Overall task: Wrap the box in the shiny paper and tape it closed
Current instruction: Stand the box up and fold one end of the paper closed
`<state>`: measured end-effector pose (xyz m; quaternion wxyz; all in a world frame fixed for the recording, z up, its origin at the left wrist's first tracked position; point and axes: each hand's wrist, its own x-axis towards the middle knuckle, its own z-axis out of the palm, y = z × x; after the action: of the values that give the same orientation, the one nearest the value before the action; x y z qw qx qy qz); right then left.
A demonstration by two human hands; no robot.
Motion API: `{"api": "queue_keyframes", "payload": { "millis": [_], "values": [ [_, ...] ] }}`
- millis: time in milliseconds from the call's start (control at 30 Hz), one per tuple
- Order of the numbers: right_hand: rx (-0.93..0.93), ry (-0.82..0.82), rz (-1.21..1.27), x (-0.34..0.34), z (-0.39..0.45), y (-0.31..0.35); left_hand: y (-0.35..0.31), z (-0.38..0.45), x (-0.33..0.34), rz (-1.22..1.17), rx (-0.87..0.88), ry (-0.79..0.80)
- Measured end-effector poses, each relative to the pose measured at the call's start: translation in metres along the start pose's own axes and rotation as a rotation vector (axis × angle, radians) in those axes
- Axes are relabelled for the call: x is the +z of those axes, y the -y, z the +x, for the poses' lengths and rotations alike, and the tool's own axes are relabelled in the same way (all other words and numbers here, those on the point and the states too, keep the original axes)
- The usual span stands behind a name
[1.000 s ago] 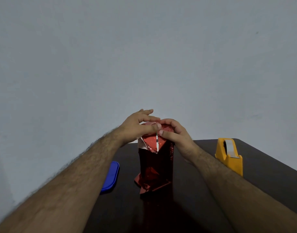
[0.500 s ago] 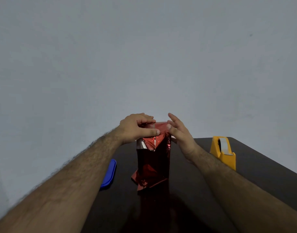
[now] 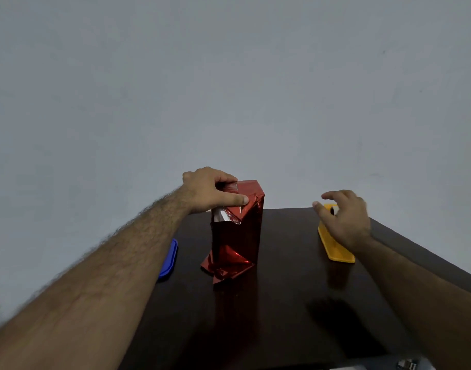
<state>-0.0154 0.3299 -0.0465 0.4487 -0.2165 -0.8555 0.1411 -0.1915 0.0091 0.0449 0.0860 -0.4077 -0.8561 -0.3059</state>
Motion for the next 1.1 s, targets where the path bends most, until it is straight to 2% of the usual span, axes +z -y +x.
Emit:
{"api": "queue_keyframes", "payload": {
  "millis": [67, 167, 267, 333, 500, 667, 767, 967, 1100],
  "values": [
    [0.097, 0.001, -0.136, -0.009, -0.003, -0.014, -0.003, -0.002, -0.001, 0.002, -0.006, -0.009],
    [0.378, 0.065, -0.270, -0.017, -0.004, -0.026, -0.005, -0.004, 0.000, -0.035, -0.027, -0.013],
    [0.611, 0.149, -0.144, -0.023, -0.004, -0.025, -0.003, -0.003, 0.003, -0.081, -0.046, -0.016],
    [0.646, 0.180, -0.013, -0.021, -0.003, -0.019, 0.001, -0.004, 0.000, -0.088, -0.053, -0.029],
    [0.736, 0.259, 0.038, -0.031, 0.006, -0.013, 0.000, 0.000, 0.005, -0.091, -0.032, -0.034],
    [0.876, 0.263, 0.129, -0.031, 0.016, -0.012, -0.002, 0.000, 0.008, -0.104, -0.024, -0.042],
    [0.945, 0.244, 0.188, -0.028, 0.021, -0.008, 0.002, 0.002, 0.012, -0.148, -0.051, -0.052],
    [1.077, 0.143, 0.540, -0.022, 0.029, -0.007, 0.002, 0.001, 0.013, -0.165, -0.074, -0.054],
    [1.120, 0.116, 0.573, -0.035, 0.014, 0.004, 0.000, 0.001, 0.012, -0.156, -0.079, -0.059]
  ]
}}
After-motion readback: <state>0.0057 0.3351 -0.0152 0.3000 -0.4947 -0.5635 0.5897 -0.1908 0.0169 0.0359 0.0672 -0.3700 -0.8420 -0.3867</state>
